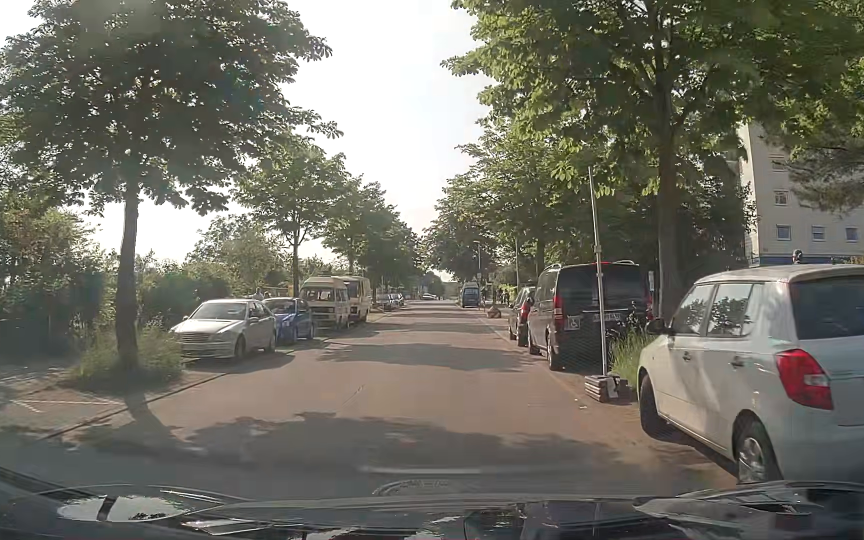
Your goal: Follow the waypoints while adhering to traffic rules and regulations
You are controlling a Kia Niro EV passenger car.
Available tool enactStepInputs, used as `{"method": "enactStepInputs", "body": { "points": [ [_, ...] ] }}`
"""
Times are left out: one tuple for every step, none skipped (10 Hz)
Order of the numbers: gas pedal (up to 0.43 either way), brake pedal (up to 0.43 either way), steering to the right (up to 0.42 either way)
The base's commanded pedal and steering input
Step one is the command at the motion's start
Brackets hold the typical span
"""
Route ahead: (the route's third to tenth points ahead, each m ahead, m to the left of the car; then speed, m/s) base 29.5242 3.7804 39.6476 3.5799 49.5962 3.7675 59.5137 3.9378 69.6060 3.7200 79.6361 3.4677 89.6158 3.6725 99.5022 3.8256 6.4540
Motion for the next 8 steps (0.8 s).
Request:
{"method": "enactStepInputs", "body": {
  "points": [
    [0.079, 0.0, -0.003],
    [0.087, 0.0, -0.002],
    [0.087, 0.0, 0.0],
    [0.087, 0.0, 0.0],
    [0.087, 0.0, 0.0],
    [0.087, 0.0, 0.0],
    [0.087, 0.0, 0.0],
    [0.087, 0.0, 0.001]
  ]
}}
